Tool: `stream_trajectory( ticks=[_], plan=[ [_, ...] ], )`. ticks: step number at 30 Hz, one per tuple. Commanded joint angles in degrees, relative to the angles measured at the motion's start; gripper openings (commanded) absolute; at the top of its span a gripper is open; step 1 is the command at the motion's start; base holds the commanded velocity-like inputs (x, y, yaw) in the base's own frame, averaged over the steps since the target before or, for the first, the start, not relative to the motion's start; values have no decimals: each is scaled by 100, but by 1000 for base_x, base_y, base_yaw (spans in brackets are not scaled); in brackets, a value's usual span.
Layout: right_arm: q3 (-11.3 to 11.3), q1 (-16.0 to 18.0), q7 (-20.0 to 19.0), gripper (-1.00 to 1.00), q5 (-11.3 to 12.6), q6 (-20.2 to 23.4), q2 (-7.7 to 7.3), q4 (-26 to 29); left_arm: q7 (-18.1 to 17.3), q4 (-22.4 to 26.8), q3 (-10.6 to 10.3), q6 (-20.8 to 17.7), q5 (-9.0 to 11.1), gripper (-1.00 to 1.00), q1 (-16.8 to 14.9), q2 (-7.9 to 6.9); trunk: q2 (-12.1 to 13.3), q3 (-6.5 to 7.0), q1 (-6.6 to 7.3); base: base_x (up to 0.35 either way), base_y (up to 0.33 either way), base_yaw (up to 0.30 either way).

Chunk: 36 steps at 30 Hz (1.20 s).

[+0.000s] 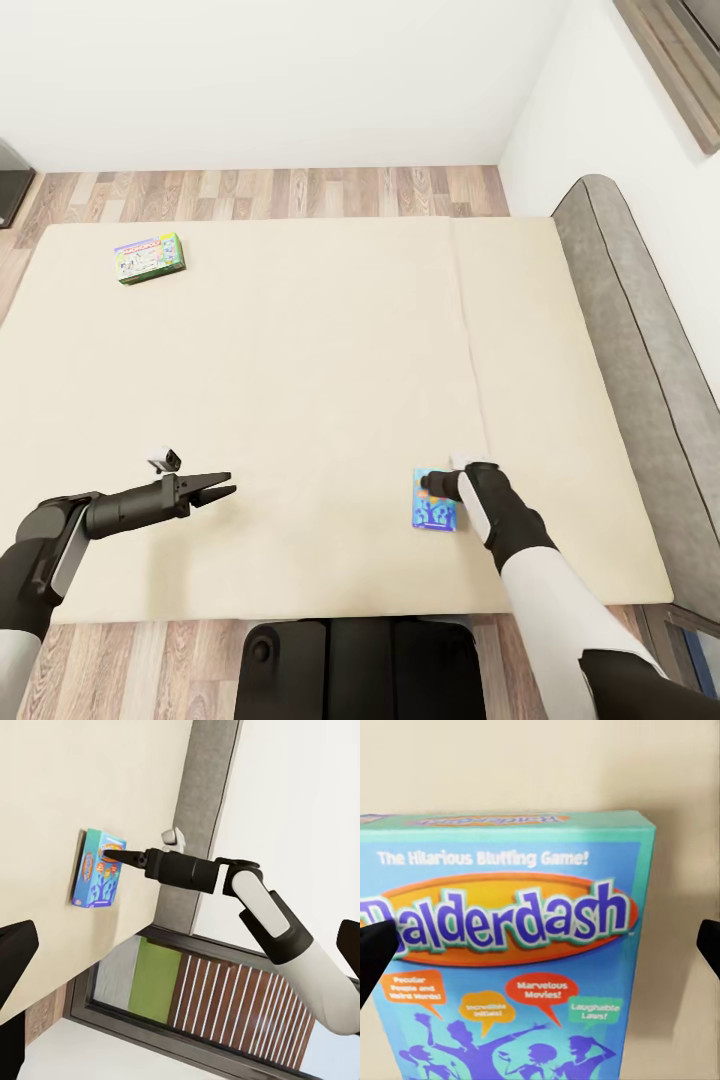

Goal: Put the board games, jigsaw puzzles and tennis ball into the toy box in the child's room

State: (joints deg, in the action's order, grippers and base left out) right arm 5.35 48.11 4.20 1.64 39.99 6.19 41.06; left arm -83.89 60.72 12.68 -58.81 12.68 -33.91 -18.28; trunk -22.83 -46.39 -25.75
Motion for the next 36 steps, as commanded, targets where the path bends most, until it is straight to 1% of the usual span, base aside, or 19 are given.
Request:
stream_trajectory(
  ticks=[1,12,36],
  plan=[
    [19,1,26,100,-9,27,0,8,-15,1,-1,-60,6,100,-1,-1,-9,-6,-4,0,0,0],
    [19,-3,24,100,-6,26,-20,8,-14,1,-2,-60,6,100,-1,8,-9,-6,-4,0,0,0],
    [12,-3,20,100,14,47,-6,-2,-14,1,-2,-60,4,100,-1,9,-9,-6,-4,0,0,0]
  ],
)
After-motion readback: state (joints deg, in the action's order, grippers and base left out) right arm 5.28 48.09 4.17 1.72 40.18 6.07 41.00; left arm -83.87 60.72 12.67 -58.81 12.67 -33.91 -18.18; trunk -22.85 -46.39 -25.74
